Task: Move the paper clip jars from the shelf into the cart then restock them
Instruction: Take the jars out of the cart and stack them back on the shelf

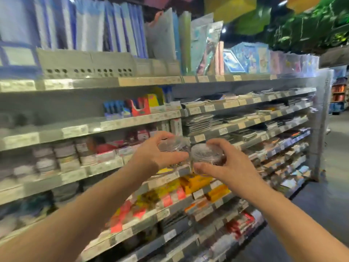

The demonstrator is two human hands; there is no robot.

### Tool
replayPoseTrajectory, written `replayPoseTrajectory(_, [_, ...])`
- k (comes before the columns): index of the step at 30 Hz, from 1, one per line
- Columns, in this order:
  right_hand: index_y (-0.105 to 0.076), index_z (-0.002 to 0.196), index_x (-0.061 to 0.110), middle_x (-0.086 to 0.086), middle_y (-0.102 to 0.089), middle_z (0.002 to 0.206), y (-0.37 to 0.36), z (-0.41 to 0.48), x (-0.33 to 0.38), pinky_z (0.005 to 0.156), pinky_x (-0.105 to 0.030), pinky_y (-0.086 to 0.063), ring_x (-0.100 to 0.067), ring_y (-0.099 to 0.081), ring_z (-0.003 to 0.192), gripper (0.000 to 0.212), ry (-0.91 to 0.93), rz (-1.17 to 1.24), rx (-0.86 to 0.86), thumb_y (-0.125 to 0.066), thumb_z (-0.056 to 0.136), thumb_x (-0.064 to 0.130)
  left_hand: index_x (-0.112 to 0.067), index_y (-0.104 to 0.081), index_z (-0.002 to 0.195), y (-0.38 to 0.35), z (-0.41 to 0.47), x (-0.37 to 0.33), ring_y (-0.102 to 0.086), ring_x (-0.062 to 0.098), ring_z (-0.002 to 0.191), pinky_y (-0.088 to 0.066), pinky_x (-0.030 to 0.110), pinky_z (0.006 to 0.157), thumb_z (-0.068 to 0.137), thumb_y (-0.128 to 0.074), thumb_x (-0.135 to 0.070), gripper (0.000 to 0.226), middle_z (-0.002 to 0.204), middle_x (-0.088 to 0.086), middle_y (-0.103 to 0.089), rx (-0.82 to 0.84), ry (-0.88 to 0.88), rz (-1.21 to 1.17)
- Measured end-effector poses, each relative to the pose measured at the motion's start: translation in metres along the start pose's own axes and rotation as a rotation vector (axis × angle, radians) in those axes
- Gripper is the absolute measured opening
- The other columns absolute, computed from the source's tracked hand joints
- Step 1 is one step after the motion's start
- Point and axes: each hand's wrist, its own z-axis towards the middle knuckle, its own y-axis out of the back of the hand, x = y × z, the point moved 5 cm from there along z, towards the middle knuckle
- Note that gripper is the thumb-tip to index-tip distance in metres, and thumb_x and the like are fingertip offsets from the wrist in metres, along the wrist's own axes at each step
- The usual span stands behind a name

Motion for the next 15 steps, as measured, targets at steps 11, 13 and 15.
replayPoseTrajectory(11, [-0.047,0.112,0.042,0.02,-0.055,0.094,-0.182,0.135,0.098,0.068,-0.019,-0.042,0.003,-0.051,0.083,0.054,0.163,0.221,0.183,-0.073,0.065,0.05,-0.038,-0.048,0.108,0.207,0.025,0.086,-0.062,0.01,0.089,-0.053,0.031,0.08,0.054,-0.075,-0.059,0.064,0.104,-0.006,-0.059,-0.433,0.03,0.127])
replayPoseTrajectory(13, [-0.047,0.115,0.044,0.021,-0.055,0.096,-0.215,0.155,0.111,0.069,-0.02,-0.042,0.003,-0.051,0.085,0.056,0.204,0.235,0.224,-0.071,0.065,0.052,-0.034,-0.047,0.112,0.235,0.031,0.102,-0.06,0.011,0.093,-0.052,0.032,0.083,0.06,-0.074,-0.057,0.064,0.105,-0.009,-0.057,-0.517,0.045,0.173])
replayPoseTrajectory(15, [-0.049,0.117,0.041,0.021,-0.056,0.101,-0.248,0.175,0.123,0.073,-0.019,-0.043,0.001,-0.054,0.091,0.058,0.241,0.276,0.267,-0.072,0.065,0.05,-0.033,-0.048,0.111,0.259,0.037,0.116,-0.058,0.009,0.094,-0.051,0.032,0.084,0.057,-0.069,-0.058,0.063,0.103,-0.013,-0.055,-0.569,0.059,0.244])
